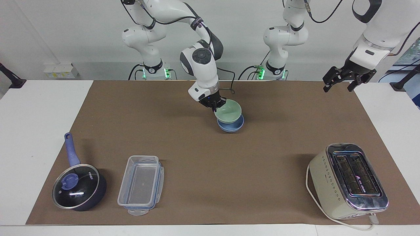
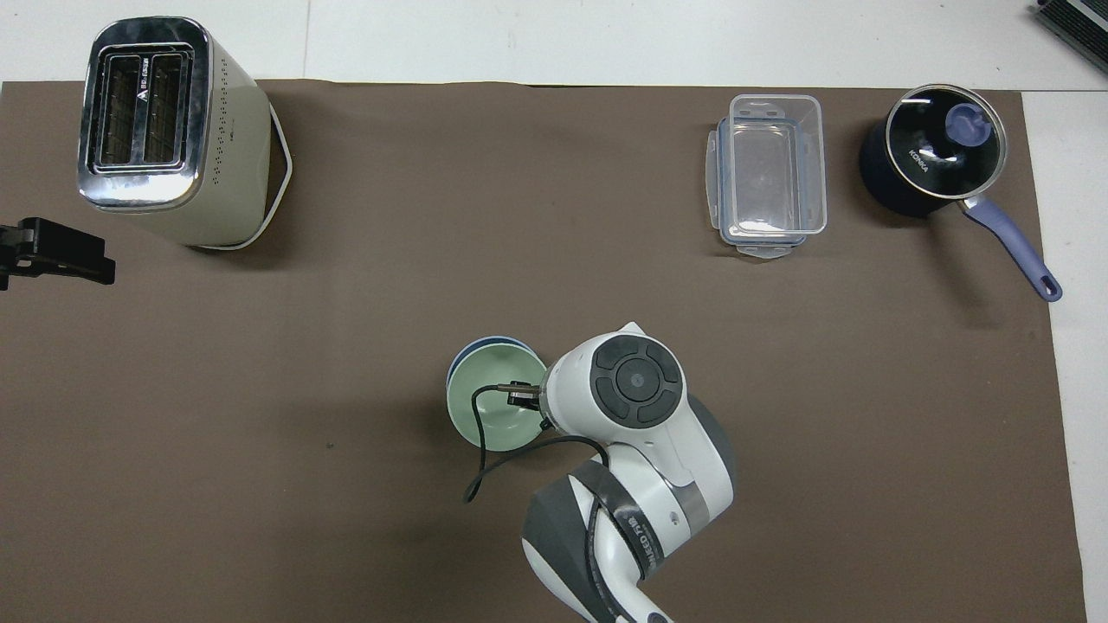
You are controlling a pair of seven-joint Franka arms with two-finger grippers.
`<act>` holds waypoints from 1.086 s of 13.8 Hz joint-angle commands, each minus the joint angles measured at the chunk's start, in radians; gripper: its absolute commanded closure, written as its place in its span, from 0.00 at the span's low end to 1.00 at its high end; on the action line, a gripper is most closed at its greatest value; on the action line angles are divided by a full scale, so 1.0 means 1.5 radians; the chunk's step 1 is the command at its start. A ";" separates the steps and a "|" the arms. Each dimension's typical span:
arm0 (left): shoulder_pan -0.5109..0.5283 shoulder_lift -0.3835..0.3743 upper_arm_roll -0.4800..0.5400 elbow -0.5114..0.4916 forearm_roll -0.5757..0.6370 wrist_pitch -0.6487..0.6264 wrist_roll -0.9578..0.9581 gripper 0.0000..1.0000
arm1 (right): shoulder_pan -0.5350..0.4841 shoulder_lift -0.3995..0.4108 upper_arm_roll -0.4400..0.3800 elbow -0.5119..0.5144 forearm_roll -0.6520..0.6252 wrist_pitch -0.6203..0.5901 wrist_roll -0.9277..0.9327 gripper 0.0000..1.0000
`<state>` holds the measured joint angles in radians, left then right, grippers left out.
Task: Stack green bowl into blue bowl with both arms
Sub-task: 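Carry the green bowl with the right gripper over the blue bowl, then lower the green bowl into the blue bowl and open the right gripper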
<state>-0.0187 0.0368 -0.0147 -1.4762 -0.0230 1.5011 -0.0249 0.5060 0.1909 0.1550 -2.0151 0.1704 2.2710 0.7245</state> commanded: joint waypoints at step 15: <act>-0.002 -0.010 0.001 -0.006 0.015 -0.006 -0.008 0.00 | 0.000 0.016 -0.002 0.007 0.011 0.039 0.016 0.42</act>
<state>-0.0187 0.0368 -0.0147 -1.4762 -0.0230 1.5011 -0.0250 0.5074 0.2067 0.1521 -2.0149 0.1710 2.3184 0.7254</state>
